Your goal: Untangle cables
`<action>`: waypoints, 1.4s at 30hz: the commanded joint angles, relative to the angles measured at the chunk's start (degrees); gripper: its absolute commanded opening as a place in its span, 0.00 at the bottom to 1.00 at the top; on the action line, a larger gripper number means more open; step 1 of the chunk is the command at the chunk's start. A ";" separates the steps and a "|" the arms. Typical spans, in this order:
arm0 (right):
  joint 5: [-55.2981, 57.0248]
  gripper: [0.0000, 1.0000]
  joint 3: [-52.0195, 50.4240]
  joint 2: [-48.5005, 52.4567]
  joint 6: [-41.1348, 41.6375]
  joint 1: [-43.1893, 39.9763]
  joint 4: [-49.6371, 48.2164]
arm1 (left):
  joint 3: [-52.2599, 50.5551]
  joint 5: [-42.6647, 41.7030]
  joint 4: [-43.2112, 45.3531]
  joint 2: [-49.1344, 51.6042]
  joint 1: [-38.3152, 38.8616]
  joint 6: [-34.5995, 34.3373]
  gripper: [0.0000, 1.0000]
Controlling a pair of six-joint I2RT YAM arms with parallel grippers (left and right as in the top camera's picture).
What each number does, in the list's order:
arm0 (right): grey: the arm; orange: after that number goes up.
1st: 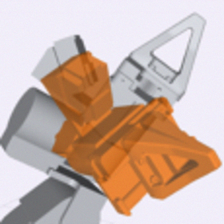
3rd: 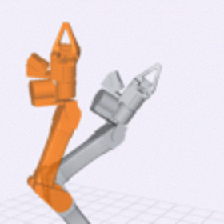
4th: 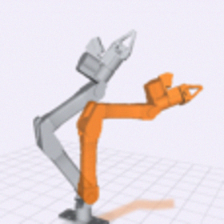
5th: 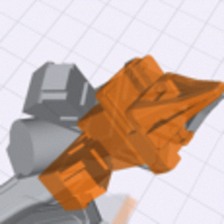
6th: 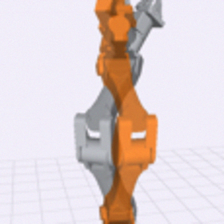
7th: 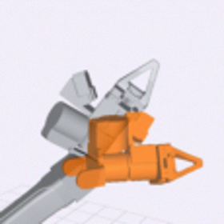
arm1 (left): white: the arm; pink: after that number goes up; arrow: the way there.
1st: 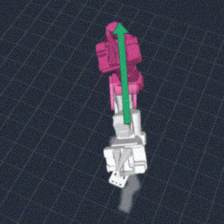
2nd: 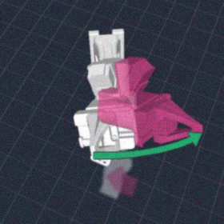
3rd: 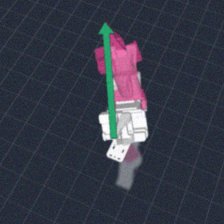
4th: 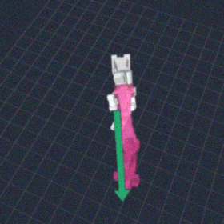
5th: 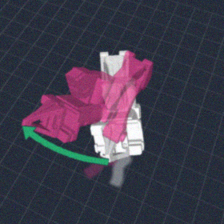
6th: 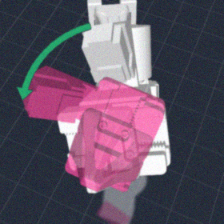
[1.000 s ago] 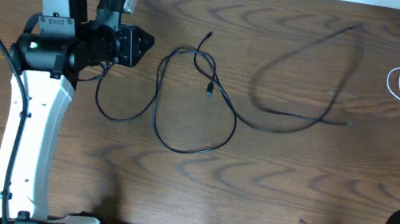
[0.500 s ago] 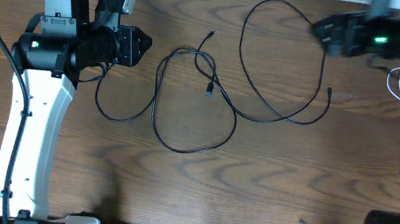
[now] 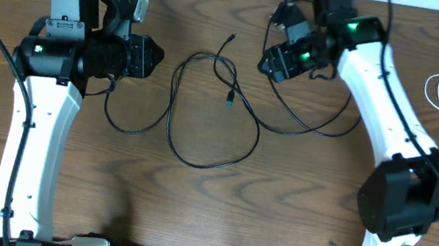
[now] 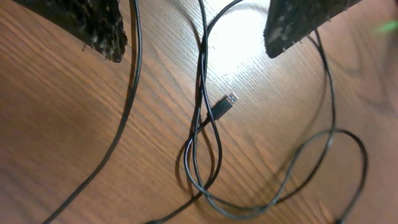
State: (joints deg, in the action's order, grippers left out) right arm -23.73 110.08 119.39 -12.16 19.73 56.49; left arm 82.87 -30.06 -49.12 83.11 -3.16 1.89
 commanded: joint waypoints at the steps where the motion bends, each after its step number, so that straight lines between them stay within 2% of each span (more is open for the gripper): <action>1: 3.82 0.66 -0.07 2.49 -0.79 1.66 -0.11 | -0.15 1.20 -0.20 0.48 0.02 -0.52 0.29; 13: 3.30 0.58 -0.07 10.27 -3.06 6.21 -0.59 | -0.15 1.18 -0.17 0.48 0.04 -0.81 0.29; 16: 3.72 0.52 -0.07 12.70 -3.21 7.54 -1.66 | -0.15 1.20 -0.20 0.48 0.04 -1.42 0.29; 25: 3.72 0.41 -0.07 16.92 -2.64 8.26 -3.87 | -0.15 1.20 -0.35 0.48 0.02 -1.60 0.29; 33: 3.93 0.27 -0.07 17.84 -2.23 8.28 -6.95 | -0.15 1.20 -0.46 0.48 0.02 -1.77 0.29; 34: 3.93 0.24 -0.07 17.84 -2.16 8.35 -7.08 | -0.15 1.20 -0.55 0.48 0.02 -1.77 0.29; 37: 3.91 0.05 -0.07 17.84 -1.95 8.39 -7.04 | -0.15 1.20 -0.63 0.48 0.02 -1.77 0.29; 38: 3.91 0.02 -0.04 17.81 -1.49 8.39 -7.04 | -0.15 1.20 -0.63 0.48 0.02 -1.77 0.29; 42: 3.89 0.01 0.31 17.62 -0.63 8.09 -6.34 | -0.15 1.20 -0.61 0.48 0.02 -1.77 0.29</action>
State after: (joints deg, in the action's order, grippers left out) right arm -19.53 110.08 136.46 -13.87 27.99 49.82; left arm 82.87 -29.58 -49.54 83.15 -3.16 0.49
